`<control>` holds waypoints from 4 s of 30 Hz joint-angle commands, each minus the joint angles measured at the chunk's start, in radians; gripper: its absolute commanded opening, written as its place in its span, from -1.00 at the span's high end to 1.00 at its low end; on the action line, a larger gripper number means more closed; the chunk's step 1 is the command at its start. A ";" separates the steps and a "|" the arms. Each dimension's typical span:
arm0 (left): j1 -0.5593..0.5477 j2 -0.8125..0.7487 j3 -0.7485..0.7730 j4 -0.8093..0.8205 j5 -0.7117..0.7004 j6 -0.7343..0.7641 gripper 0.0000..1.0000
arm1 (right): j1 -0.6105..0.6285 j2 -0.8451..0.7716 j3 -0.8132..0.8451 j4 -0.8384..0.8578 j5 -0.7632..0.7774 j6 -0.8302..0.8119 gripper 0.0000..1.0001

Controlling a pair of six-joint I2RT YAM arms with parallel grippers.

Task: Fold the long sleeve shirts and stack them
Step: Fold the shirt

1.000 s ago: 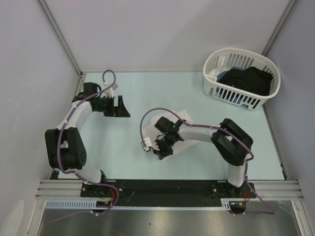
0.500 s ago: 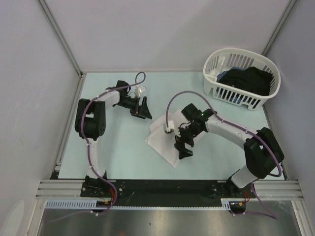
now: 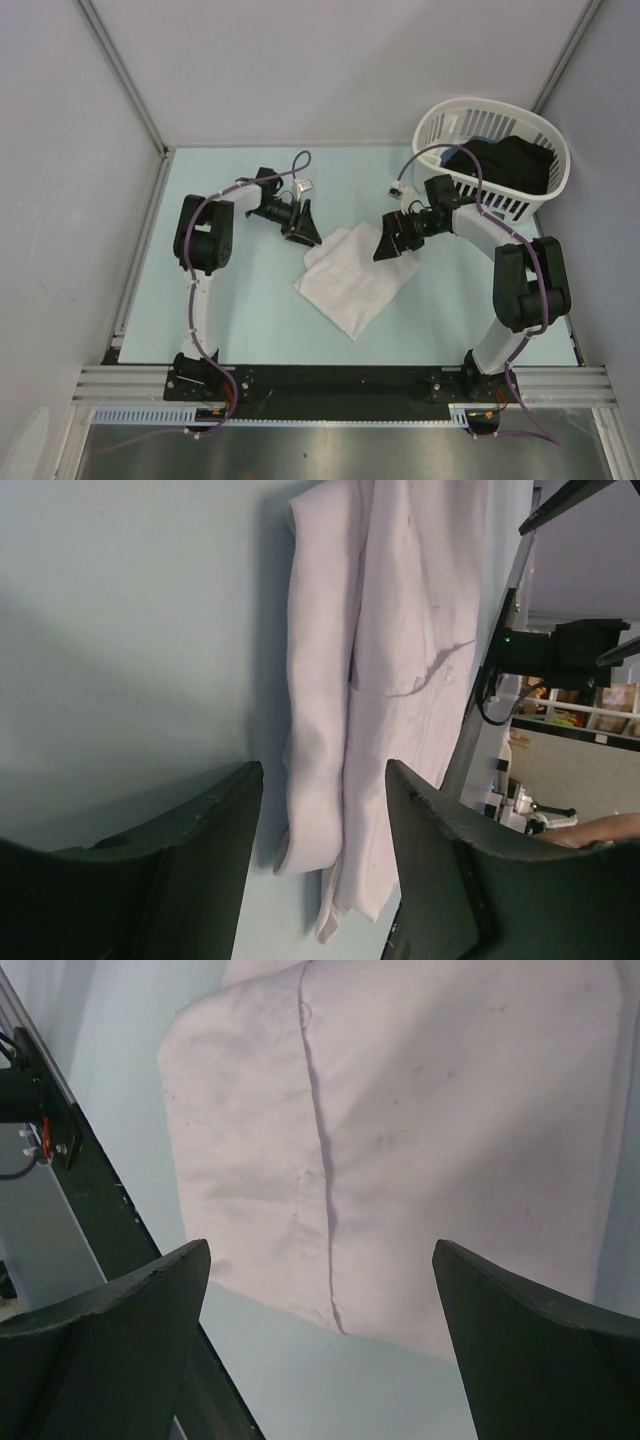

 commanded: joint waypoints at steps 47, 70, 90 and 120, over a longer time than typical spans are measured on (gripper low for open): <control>-0.126 -0.292 0.433 -0.475 -1.020 0.513 1.00 | -0.020 -0.085 -0.123 0.444 0.016 0.705 -0.99; -0.518 -0.312 -0.111 -0.008 -1.300 0.285 0.92 | -0.066 -0.126 -0.452 0.860 -0.034 1.165 -0.99; -0.036 -0.627 -0.120 -0.126 -0.539 0.048 -0.65 | 0.200 0.176 -0.424 1.321 0.137 1.515 -0.97; 0.221 -0.634 -0.355 0.018 -0.525 0.059 -0.46 | 0.148 0.230 -0.282 0.853 0.099 1.015 1.00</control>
